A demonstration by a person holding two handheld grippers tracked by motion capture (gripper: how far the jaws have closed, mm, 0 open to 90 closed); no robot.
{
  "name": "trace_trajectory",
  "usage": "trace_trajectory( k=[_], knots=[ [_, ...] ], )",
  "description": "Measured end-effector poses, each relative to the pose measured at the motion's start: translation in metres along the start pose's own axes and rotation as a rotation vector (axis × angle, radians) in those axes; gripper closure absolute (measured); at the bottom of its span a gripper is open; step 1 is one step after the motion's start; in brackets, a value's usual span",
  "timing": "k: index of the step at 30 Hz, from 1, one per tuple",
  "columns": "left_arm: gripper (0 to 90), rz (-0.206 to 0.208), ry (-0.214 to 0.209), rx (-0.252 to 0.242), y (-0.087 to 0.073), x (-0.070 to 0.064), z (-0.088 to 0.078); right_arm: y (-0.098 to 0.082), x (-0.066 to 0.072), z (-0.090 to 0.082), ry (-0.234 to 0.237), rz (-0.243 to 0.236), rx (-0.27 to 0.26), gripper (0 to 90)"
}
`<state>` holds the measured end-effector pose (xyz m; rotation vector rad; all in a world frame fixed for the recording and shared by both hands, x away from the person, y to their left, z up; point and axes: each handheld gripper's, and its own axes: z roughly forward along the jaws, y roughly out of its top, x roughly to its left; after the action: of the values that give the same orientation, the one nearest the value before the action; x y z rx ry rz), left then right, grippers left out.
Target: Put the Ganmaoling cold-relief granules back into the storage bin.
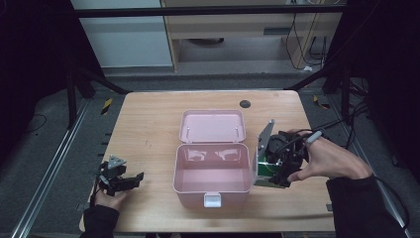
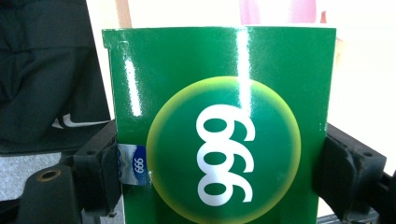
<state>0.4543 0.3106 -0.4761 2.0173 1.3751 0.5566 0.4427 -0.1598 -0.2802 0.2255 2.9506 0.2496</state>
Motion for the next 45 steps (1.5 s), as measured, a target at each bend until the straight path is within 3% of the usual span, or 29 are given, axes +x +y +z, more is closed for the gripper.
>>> trace_trajectory(
  k=[35, 45],
  knots=[
    [23.9, 0.0, 0.001, -0.006, 0.0, 0.0, -0.001, 0.068, -0.002, 0.005, 0.0, -0.098, -0.035, 16.2],
    [23.9, 0.003, 0.003, -0.007, 0.001, 0.0, -0.001, 0.083, -0.002, 0.017, 0.01, -0.116, -0.027, 16.2]
  ],
)
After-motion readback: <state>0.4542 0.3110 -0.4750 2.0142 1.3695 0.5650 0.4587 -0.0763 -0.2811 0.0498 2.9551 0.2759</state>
